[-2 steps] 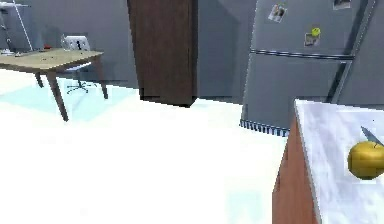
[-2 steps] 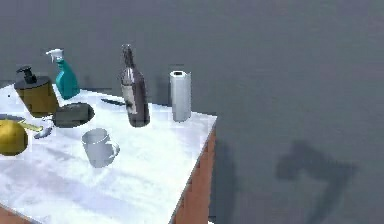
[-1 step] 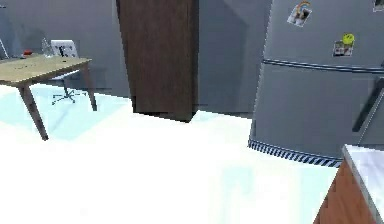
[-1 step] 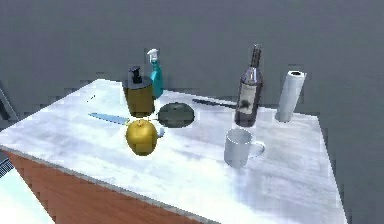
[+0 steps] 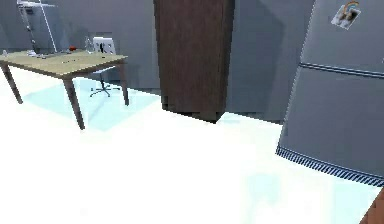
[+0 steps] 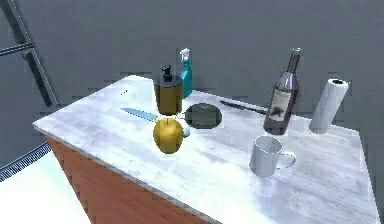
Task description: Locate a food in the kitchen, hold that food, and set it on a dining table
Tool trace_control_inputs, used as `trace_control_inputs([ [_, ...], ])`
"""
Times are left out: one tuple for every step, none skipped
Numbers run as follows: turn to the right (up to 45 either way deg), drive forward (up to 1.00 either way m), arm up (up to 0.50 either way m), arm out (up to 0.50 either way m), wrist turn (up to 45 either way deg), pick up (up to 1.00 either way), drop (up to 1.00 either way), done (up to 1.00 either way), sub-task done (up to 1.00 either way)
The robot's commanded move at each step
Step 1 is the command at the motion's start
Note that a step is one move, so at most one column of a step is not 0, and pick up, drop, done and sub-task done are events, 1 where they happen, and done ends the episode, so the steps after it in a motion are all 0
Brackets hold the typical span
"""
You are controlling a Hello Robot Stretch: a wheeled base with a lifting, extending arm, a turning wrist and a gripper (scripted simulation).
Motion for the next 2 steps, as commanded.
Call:
trace_control_inputs([
  [0.0,0.00,0.50,0.00,0.0,0.00,0.00,0.00,0.00],
  [0.0,0.00,0.38,0.00,0.0,0.00,0.00,0.00,0.00],
])
